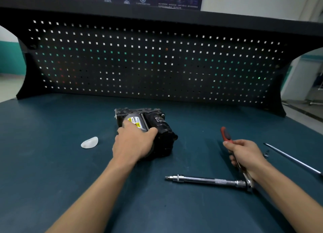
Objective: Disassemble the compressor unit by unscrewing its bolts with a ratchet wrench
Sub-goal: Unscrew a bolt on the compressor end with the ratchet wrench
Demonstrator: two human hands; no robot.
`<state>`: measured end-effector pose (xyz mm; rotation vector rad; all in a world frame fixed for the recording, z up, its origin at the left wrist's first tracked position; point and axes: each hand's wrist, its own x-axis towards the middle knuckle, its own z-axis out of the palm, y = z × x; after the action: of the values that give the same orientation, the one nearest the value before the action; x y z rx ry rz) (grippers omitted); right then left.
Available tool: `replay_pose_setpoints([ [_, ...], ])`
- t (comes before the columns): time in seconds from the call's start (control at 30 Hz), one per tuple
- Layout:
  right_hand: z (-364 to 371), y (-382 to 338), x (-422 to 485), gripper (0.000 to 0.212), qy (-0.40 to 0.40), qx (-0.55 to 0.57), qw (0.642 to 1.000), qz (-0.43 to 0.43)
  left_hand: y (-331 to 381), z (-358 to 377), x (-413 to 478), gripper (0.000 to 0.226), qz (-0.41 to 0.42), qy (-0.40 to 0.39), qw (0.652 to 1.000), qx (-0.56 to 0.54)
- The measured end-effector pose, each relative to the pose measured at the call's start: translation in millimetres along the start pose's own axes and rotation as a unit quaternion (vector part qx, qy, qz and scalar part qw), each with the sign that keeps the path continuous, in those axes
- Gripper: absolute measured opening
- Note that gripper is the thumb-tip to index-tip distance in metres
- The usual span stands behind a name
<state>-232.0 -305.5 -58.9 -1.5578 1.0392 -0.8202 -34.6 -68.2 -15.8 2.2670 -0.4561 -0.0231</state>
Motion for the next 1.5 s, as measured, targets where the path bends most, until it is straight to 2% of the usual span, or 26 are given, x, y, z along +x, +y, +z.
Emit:
replay_pose_setpoints([
  [0.13, -2, -1, 0, 0.014, 0.001, 0.005, 1.000, -0.002, -13, -16, 6, 0.063, 0.040, -0.039, 0.995, -0.080],
  [0.2, -2, -3, -1, 0.013, 0.002, 0.009, 1.000, -0.002, -30, -29, 21, 0.055, 0.092, -0.110, 0.981, -0.129],
  [0.27, -4, -5, -2, 0.012, 0.004, 0.012, 1.000, -0.004, -46, -45, 37, 0.070, 0.133, -0.213, 0.954, -0.164],
  [0.33, -7, -6, -2, 0.012, 0.009, 0.012, 1.000, -0.007, -52, -58, 54, 0.084, 0.173, -0.304, 0.924, -0.157],
  [0.47, -9, -8, -2, 0.013, 0.009, 0.007, 1.000, -0.009, -44, -82, 87, 0.070, 0.206, -0.404, 0.889, -0.058],
  [0.5, -9, -7, -2, 0.013, 0.008, 0.006, 1.000, -0.011, -38, -89, 93, 0.069, 0.214, -0.404, 0.890, -0.010],
  [0.57, -8, -7, -3, 0.013, 0.007, 0.003, 1.000, -0.014, -24, -103, 103, 0.074, 0.230, -0.354, 0.898, 0.123],
  [0.63, -8, -7, -3, 0.013, 0.008, -0.002, 1.000, -0.016, -4, -110, 108, 0.079, 0.225, -0.258, 0.894, 0.290],
  [0.7, -7, -7, -2, 0.014, 0.010, -0.005, 1.000, -0.015, 16, -107, 104, 0.076, 0.223, -0.139, 0.864, 0.430],
  [0.73, -7, -6, -2, 0.014, 0.010, -0.005, 1.000, -0.016, 24, -101, 97, 0.067, 0.230, -0.081, 0.855, 0.457],
  [0.8, -7, -5, -1, 0.013, 0.008, -0.008, 1.000, -0.019, 36, -79, 79, 0.047, 0.272, -0.013, 0.879, 0.392],
  [0.87, -7, -3, 1, 0.014, 0.010, -0.012, 1.000, -0.024, 46, -52, 60, 0.044, 0.305, -0.032, 0.915, 0.262],
  [0.9, -8, -2, 2, 0.014, 0.012, -0.014, 1.000, -0.025, 51, -39, 53, 0.053, 0.294, -0.068, 0.925, 0.231],
  [0.97, -7, -1, 4, 0.015, 0.014, -0.018, 0.999, -0.024, 60, -16, 45, 0.076, 0.243, -0.134, 0.926, 0.254],
  [1.0, -6, -1, 4, 0.016, 0.013, -0.019, 0.999, -0.023, 64, -6, 44, 0.080, 0.220, -0.144, 0.923, 0.280],
  [1.13, -7, 1, 5, 0.016, 0.015, -0.016, 1.000, -0.018, 74, 33, 45, 0.095, 0.165, -0.133, 0.920, 0.329],
  [1.2, -7, 0, 5, 0.016, 0.017, -0.013, 1.000, -0.017, 75, 42, 48, 0.097, 0.168, -0.123, 0.917, 0.340],
  [1.3, -8, -3, 4, 0.014, 0.022, -0.001, 1.000, -0.019, 72, 38, 45, 0.094, 0.187, -0.136, 0.914, 0.334],
  [1.4, -10, -9, 1, 0.013, 0.025, 0.010, 0.999, -0.027, 63, 24, 30, 0.086, 0.257, -0.159, 0.894, 0.332],
  [1.43, -12, -11, 0, 0.012, 0.026, 0.019, 0.999, -0.032, 58, 16, 23, 0.088, 0.293, -0.174, 0.882, 0.325],
  [1.5, -16, -14, -3, 0.011, 0.027, 0.035, 0.998, -0.040, 46, -3, 13, 0.109, 0.353, -0.236, 0.850, 0.311],
])
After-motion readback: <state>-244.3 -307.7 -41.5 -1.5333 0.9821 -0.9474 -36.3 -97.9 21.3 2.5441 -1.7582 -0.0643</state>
